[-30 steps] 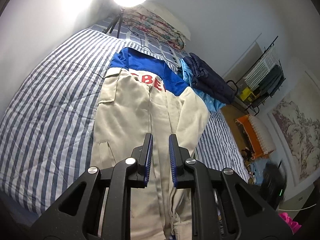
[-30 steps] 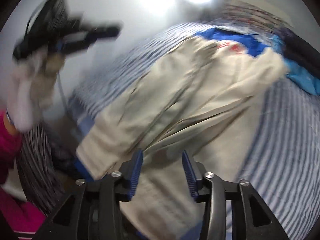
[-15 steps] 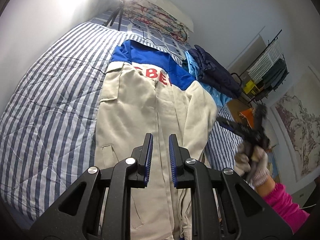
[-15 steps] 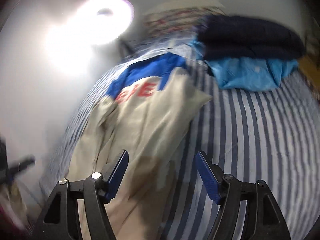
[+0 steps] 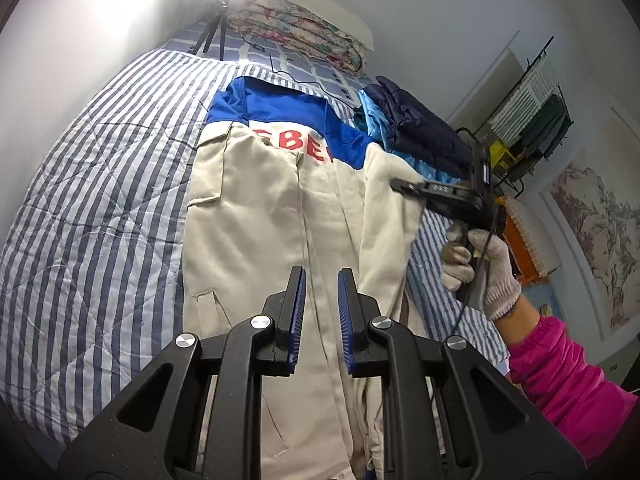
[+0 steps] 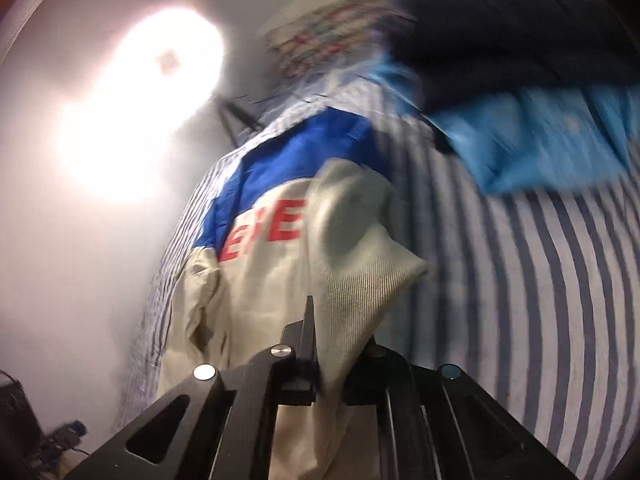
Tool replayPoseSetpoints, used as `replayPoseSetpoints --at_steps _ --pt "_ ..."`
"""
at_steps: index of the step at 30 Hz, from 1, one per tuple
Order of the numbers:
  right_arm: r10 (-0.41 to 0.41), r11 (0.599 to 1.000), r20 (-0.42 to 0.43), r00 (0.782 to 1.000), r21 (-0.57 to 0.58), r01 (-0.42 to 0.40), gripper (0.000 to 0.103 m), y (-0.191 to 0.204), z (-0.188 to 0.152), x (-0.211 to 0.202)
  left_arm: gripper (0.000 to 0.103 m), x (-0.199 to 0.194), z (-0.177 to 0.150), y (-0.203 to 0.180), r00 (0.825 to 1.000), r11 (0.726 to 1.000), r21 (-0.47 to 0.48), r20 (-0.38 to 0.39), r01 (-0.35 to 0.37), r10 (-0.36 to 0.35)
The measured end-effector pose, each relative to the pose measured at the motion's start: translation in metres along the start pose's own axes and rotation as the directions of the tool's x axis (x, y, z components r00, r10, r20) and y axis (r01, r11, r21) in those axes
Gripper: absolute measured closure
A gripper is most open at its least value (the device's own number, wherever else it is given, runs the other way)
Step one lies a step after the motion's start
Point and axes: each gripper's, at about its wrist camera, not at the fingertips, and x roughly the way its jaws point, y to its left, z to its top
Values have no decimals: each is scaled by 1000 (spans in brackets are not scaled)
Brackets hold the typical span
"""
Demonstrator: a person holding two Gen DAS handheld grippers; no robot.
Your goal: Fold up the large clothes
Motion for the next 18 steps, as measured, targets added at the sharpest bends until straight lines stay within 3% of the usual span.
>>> replayPoseSetpoints --at_steps 7,16,18 --pt "-107 976 -53 993 -198 95 100 79 14 42 89 -13 0 5 1000 1000 -14 16 8 -8" --pt "-230 934 -173 958 -316 167 98 108 -12 127 89 -15 3 12 1000 999 -36 15 8 -7" --pt "-206 931 -178 962 -337 137 85 109 -13 129 89 -15 3 13 1000 999 -44 14 10 -10"
